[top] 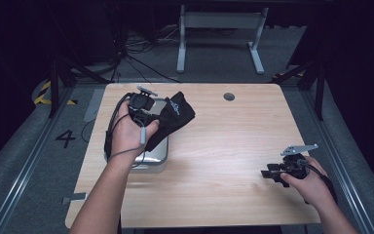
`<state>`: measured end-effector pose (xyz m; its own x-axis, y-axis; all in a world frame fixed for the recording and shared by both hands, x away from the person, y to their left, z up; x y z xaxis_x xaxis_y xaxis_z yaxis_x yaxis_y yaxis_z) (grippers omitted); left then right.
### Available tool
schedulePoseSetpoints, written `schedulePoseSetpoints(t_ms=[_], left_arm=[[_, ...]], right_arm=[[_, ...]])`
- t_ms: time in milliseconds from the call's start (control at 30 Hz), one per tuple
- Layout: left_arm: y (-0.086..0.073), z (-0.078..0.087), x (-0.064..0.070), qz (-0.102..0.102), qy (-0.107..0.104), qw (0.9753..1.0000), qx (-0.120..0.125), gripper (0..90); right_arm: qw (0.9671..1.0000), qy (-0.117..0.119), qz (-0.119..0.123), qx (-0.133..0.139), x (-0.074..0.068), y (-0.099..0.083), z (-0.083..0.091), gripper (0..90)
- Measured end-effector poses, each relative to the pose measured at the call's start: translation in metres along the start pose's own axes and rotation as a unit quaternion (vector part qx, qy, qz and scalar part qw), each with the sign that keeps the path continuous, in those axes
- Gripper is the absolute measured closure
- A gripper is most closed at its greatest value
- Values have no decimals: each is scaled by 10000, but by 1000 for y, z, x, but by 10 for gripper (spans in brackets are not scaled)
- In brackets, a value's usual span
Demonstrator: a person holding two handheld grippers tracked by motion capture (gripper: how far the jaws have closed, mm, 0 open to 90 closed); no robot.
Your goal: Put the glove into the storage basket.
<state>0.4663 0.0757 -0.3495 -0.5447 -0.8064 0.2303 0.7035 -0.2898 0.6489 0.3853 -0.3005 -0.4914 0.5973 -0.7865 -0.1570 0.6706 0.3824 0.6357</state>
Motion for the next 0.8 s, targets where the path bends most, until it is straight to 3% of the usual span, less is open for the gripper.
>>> schedulePoseSetpoints(t_ms=[233,467,567,800], left_arm=[[3,-10,-35,569,409,9975,26,686],[3,-16,-51,849,577,9947,16,687],[3,-21,-60,1058,509,9931,77,686],[-2,-32,-79,1274,680,9895,5,686]], right_arm=[[10000,-44,-62,21,2,-4,3,553],[9999,-80,-110,9,4,-7,4,548],[9999,-72,-113,29,3,-7,5,547],[9998,-108,-140,11,4,-10,6,544]])
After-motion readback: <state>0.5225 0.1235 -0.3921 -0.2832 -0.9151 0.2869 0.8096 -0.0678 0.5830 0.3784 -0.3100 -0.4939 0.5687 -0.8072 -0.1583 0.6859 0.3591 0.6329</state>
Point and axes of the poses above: each handheld gripper's, and its own axes: z roughly backward along the jaws, y roughly out of its top, x roughly to its right, the point moved 9 cm from there along -z, roughly forward along the jaws, and after that the axes turned 2 degrees about x, right-handed, at the moved point
